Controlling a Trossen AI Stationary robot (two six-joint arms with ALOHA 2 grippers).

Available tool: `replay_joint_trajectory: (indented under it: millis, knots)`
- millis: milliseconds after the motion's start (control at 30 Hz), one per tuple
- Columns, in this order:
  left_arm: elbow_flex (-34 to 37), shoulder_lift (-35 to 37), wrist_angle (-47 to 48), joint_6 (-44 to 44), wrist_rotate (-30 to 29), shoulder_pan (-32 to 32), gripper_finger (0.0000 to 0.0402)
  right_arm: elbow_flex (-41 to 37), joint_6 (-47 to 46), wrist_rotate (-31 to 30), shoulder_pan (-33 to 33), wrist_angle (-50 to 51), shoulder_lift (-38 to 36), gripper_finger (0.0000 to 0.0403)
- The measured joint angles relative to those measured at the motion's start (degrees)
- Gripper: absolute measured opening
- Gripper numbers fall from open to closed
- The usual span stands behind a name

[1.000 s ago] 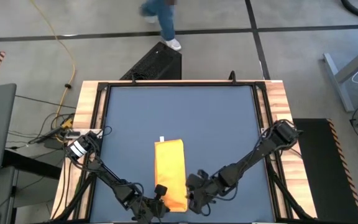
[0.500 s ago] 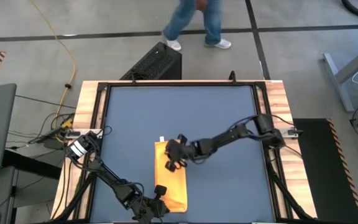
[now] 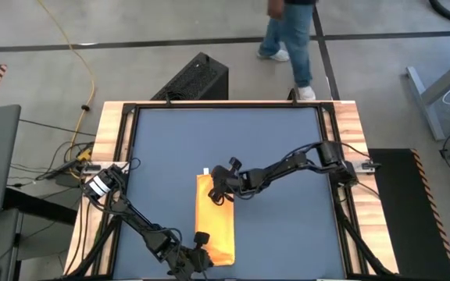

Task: Roll towel into tight, uniform cylinder
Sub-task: Roll the orange towel

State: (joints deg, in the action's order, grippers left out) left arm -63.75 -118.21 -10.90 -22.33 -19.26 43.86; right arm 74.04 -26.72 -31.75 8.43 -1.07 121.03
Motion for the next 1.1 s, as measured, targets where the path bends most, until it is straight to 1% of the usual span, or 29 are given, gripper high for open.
replay_joint_trajectory:
  millis: [100,200,267,367,433,533,667,767,933,1100]
  knots:
    - [0.0,0.0,0.0,-0.55,0.01,0.0,0.0,0.02,0.25,-1.66,0.05,0.06,-0.09,0.0028]
    - [0.0,0.0,0.06,-0.87,0.01,0.0,0.0,0.02,0.24,-1.41,0.04,0.59,-1.07,0.0035]
    - [0.0,0.0,0.13,-0.87,0.01,0.0,0.0,0.07,0.65,0.14,0.15,0.52,-1.61,0.0034]
    - [0.0,0.0,0.31,-0.78,0.0,-0.17,0.0,0.07,1.26,4.79,0.06,1.18,-1.2,0.0025]
    - [0.0,0.0,0.39,-0.83,0.07,-0.33,0.0,0.07,1.03,5.95,0.06,1.69,-0.35,0.0019]
    - [0.0,0.0,0.37,-0.9,0.17,-0.37,0.0,0.11,1.11,4.85,-0.24,2.24,0.6,0.0017]
    - [0.0,0.0,0.35,-1.37,0.39,-0.37,0.0,0.15,1.29,-0.4,-0.76,4.59,1.0,0.0021]
    - [0.0,0.0,0.35,-1.41,0.56,-0.6,0.0,0.15,1.77,-2.54,-1.16,5.12,0.94,0.0022]
    - [0.0,0.0,0.88,-1.12,1.05,-1.41,0.0,0.9,3.5,-2.5,-1.03,6.73,-0.21,0.0027]
    - [0.0,0.0,0.83,-1.13,3.04,-2.44,0.0,3.51,5.64,-0.91,0.57,12.98,-4.64,0.0051]
